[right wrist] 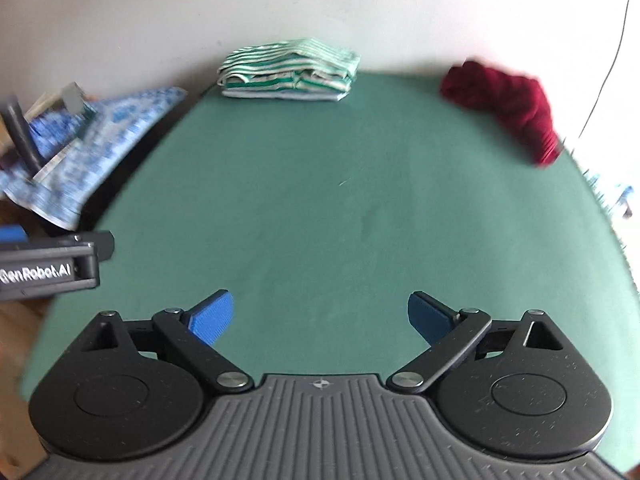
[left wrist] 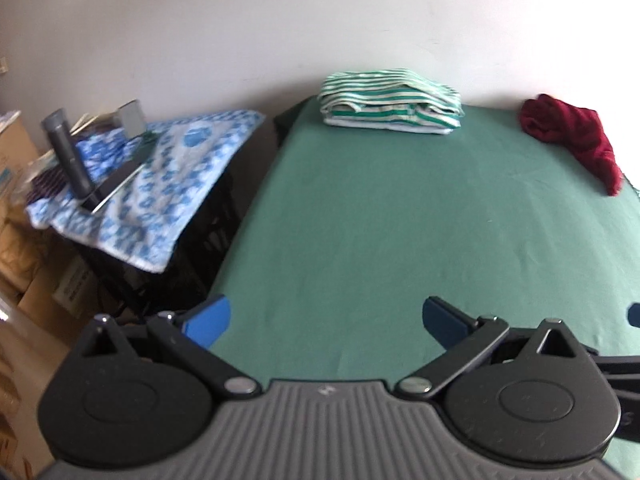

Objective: Fold clothes

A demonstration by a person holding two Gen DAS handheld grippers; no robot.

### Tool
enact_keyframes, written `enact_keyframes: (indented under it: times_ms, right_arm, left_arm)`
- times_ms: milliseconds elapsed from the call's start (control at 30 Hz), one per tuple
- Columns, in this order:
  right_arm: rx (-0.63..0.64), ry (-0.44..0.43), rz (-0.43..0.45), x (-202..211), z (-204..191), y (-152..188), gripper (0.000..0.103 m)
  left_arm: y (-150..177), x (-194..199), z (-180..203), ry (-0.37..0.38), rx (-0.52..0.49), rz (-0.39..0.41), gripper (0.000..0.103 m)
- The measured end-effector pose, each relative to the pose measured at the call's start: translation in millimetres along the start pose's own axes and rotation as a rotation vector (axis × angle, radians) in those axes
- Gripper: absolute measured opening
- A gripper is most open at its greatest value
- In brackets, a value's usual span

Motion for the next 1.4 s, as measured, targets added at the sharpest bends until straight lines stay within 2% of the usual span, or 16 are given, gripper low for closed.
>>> enact_keyframes:
  times_ms: [100,267,400,600,767,900,1067,1400]
  right_arm:
    - [-0.054,0.006,0.012,-3.7,-10.9,-8.6,0.096]
    - [-0.053,0.028,0.024,-14.6,-37.5,-21.3,0.096]
    - [-0.076,0.063,0.057,-12.7,-50.6,-23.8,0.096]
    - [-0.166,0.128,0.069,-11.2,-53.3,-23.8,0.096]
    - [-0.194,0.177,0.151,2.3,-52.3,-33.5,0.096]
    - [-0.185,0.159,0.165,0.5,-50.1,-41.1,0.096]
    - [-0.154,0.128,0.167,-3.3,-44.0,-50.6,0.096]
    - [-0.09,0.067,0.151,-6.8,-28.9,-62.0,0.096]
  left_arm:
    - [-7.9,-2.1,-10.0,-0.024,-0.02,-0.006,0.102]
    - [-21.2,-2.6,-32.9,-0.039,-0.072,0.073,0.102]
    - [-31.4,-8.4,-57.3,-0.037,-0.059,0.113,0.102]
    - [-40.4,-23.0,-74.0,-0.001,-0.013,0.095,0.102]
    - [-37.9,-26.0,-66.9,0.023,-0.053,0.093,0.102]
    - [-37.9,-25.9,-61.8,0.056,-0.029,0.091,0.102]
    - [-40.3,-23.4,-51.1,0.008,0.008,0.101,0.102]
    - [-40.4,-20.8,-33.5,-0.035,0.036,0.067,0.102]
Point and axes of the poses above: each gripper's, at about its wrist camera, not at the fingertips, and x roughly against the way its jaws point, z to its right, y to its underside, the point moved 8 cm from there along -x, roughly the way its jaws point, and after that the axes turned 15 degrees about -y, right-handed, at the moved point
